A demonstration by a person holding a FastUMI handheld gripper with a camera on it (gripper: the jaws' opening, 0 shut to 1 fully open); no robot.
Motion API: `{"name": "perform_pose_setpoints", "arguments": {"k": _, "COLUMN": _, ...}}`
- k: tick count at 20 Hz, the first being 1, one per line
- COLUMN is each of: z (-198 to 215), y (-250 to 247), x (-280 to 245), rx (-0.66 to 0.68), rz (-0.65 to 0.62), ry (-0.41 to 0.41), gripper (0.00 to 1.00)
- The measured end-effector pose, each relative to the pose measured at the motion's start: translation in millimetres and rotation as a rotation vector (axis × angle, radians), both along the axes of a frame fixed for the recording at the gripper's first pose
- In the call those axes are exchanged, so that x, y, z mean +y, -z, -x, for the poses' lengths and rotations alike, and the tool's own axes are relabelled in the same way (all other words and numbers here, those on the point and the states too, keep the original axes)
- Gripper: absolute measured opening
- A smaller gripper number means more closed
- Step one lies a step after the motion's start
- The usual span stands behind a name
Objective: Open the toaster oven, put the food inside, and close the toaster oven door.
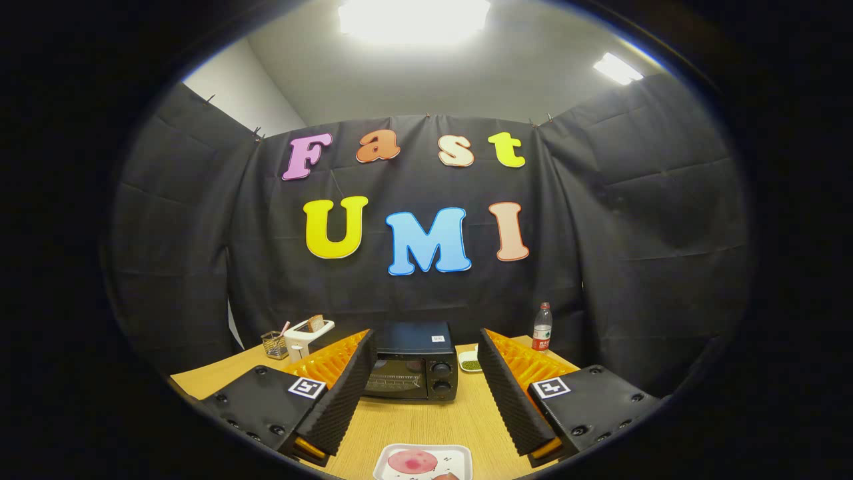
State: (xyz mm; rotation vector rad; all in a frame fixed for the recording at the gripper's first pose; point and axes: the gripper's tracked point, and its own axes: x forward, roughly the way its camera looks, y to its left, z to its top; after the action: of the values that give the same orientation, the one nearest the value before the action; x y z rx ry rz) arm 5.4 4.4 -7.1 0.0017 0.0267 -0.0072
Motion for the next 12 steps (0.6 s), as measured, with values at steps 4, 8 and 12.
{"name": "perform_pose_setpoints", "arguments": {"k": 4, "z": -3.5, "y": 2.1, "x": 2.4, "rx": 0.004, "rz": -0.006, "ry": 0.000, "gripper": 0.97}}
{"name": "perform_pose_setpoints", "arguments": {"k": 8, "z": -10.5, "y": 0.6, "x": 8.0, "rx": 0.002, "rz": -0.017, "ry": -0.006, "gripper": 0.97}}
{"name": "perform_pose_setpoints", "arguments": {"k": 12, "z": -26.4, "y": 0.6, "x": 21.1, "rx": 0.006, "rz": -0.027, "ry": -0.025, "gripper": 0.97}}
